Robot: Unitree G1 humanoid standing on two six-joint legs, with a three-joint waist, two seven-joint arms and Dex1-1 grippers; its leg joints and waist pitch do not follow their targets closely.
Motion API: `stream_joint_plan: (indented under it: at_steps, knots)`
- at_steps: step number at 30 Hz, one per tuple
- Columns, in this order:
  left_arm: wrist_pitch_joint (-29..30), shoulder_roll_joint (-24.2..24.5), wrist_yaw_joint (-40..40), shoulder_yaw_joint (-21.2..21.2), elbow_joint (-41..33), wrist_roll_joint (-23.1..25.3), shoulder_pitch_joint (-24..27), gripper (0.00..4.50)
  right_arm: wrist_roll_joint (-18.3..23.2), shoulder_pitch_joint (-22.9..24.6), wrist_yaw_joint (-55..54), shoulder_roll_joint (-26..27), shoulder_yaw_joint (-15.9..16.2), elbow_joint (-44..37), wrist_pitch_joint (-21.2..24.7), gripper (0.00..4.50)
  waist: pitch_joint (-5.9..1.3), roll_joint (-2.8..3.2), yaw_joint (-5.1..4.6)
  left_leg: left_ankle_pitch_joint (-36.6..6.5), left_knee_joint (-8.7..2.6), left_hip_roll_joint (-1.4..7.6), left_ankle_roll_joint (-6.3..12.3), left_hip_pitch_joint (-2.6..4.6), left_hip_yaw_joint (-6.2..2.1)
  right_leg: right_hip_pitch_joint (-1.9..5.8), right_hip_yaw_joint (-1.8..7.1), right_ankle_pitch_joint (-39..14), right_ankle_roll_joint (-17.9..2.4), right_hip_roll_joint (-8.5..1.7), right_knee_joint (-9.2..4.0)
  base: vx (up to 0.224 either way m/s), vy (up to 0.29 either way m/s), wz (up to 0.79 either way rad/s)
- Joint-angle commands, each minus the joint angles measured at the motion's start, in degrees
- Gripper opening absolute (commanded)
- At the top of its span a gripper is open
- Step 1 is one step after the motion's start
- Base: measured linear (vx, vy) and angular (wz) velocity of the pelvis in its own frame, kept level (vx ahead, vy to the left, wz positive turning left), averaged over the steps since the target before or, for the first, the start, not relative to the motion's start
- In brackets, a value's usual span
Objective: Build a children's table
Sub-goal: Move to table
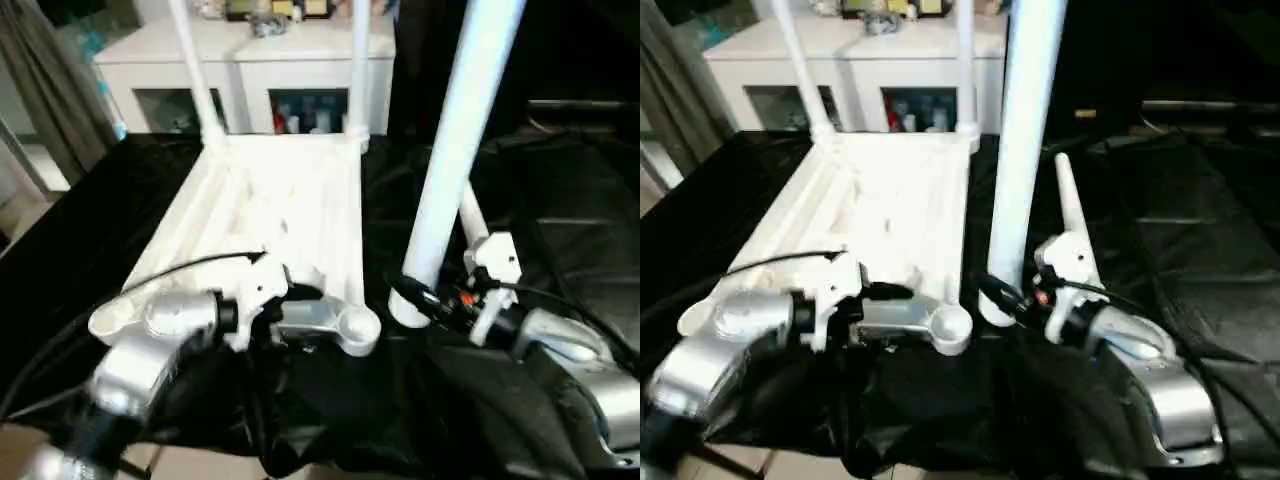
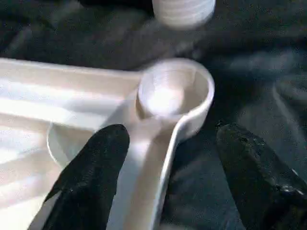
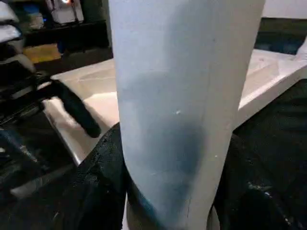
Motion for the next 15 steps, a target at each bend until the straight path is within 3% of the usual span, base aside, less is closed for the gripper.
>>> stream_joint_plan:
  at_steps: [1, 2, 3, 4, 7, 9, 10, 11, 15]
  knots:
    - [-2.15, 1.51, -3.56, -1.41, 3.60, 1.86, -2.65, 3.00, -0.30, 0.17, 0.81, -0.11, 0.76, -0.23, -1.21, 1.93, -3.23, -0.19, 0.03, -15.63, -5.80, 5.11, -0.11, 0.35, -2.00, 1.18, 2.06, -8.05, -14.27, -3.46, -4.65, 0.000, 0.000, 0.00]
    - [-2.16, 1.60, -3.78, -1.47, 3.76, 1.87, -2.79, 3.00, -0.32, 0.23, 0.81, -0.09, 0.80, -0.29, -1.22, 1.93, -3.58, -0.29, 0.07, -12.17, -5.57, 5.11, 0.77, 0.04, -1.98, 1.51, 1.87, -1.99, -15.46, -3.45, -4.05, 0.000, 0.000, 0.00]
    - [-2.32, 1.89, -4.76, -1.74, 4.51, 1.87, -3.37, 2.79, -0.41, 0.45, 0.89, -0.06, 0.95, -0.48, -1.33, 1.93, -3.77, 0.04, 0.16, -10.17, -5.36, 5.11, 1.35, -0.03, -2.03, 1.60, 1.76, 1.35, -16.07, -3.51, -3.72, 0.000, 0.000, 0.00]
    - [-2.90, 2.43, -6.96, -2.27, 6.62, 2.10, -4.73, 2.66, -0.77, 0.96, 1.07, -0.07, 1.37, -0.54, -1.88, 1.93, -4.21, -0.02, 0.32, -4.67, -4.56, 4.96, 3.99, -0.11, -1.70, 1.58, 1.53, 9.28, -17.54, -3.49, -3.17, 0.000, 0.000, 0.00]
    - [-3.60, 2.42, -7.18, -2.28, 7.60, 2.40, -5.25, 2.51, -1.01, 1.15, 1.07, -0.05, 1.64, -0.53, -2.12, 1.93, -4.45, -0.11, 0.59, -1.72, -4.06, 4.93, 6.32, -0.42, -1.47, 1.55, 1.30, 12.71, -18.94, -3.60, -2.83, 0.000, 0.000, 0.00]
    - [-5.24, 1.98, -8.68, -2.15, 10.86, 2.63, -6.63, 2.41, -0.93, 1.35, 1.17, 0.35, 2.18, -0.68, -2.26, 1.93, -4.31, -0.10, 0.67, -1.92, -4.09, 5.05, 7.19, -0.64, -1.43, 1.48, 1.17, 11.92, -19.38, -3.66, -2.81, 0.000, 0.000, 0.00]
    - [-5.67, 1.82, -9.34, -2.17, 11.83, 2.63, -7.00, 2.23, -0.96, 1.35, 1.24, 0.37, 2.31, -0.68, -2.37, 1.93, -4.11, -0.05, 0.70, -4.08, -4.28, 5.12, 7.01, -0.50, -1.32, 1.30, 1.15, 8.76, -19.56, -3.57, -3.07, 0.000, 0.000, 0.00]
    - [-6.22, 1.68, -9.92, -2.13, 12.79, 2.66, -7.31, 2.23, -1.00, 1.35, 1.25, 0.40, 2.47, -0.69, -2.47, 1.93, -3.94, 0.18, 0.73, -6.51, -4.60, 5.32, 6.26, -0.41, -1.35, 1.30, 1.20, 5.70, -19.72, -3.61, -3.21, 0.000, 0.000, 0.00]
    - [-7.61, 1.04, -10.80, -2.05, 15.31, 2.80, -8.08, 1.98, -1.17, 1.01, 1.37, 0.49, 2.46, 0.02, -2.97, 1.93, -3.48, 0.00, 0.60, -12.38, -5.32, 5.75, 3.62, -0.14, -1.03, 1.10, 1.39, -0.42, -19.48, -3.61, -3.68, 0.000, 0.000, 0.00]
